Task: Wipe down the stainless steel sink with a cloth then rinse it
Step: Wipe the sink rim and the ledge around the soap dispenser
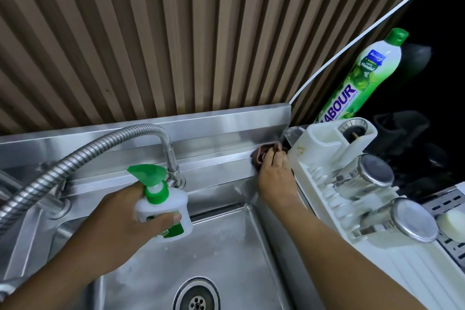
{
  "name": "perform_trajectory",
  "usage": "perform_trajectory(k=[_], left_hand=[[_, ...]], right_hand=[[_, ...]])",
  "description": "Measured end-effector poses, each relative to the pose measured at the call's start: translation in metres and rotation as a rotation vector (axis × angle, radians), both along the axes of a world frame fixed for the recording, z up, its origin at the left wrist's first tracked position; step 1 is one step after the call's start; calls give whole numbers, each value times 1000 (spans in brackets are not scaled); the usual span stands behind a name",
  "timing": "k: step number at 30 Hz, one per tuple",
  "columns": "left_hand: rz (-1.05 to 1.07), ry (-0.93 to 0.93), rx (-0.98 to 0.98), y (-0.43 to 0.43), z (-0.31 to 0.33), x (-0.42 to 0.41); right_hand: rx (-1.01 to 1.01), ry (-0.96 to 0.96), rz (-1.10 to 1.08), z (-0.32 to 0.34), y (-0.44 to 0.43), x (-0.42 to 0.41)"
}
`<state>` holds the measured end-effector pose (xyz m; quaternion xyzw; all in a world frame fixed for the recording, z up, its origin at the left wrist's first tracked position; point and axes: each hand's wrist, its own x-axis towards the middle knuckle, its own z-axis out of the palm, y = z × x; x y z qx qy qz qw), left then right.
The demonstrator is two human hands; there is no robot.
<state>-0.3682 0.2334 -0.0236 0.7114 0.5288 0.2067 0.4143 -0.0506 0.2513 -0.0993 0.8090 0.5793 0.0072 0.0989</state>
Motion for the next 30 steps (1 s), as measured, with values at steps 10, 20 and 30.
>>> perform_trajectory(k=[10,20,30], left_hand=[[60,-12,-7,-1,8,2],[77,-30,-51,0,6,2],[97,-18,-60,-3,5,5]], right_hand=[[95,54,-91,4,35,-1],[336,344,39,-31,12,-40],[401,624,506,-28,23,-124]])
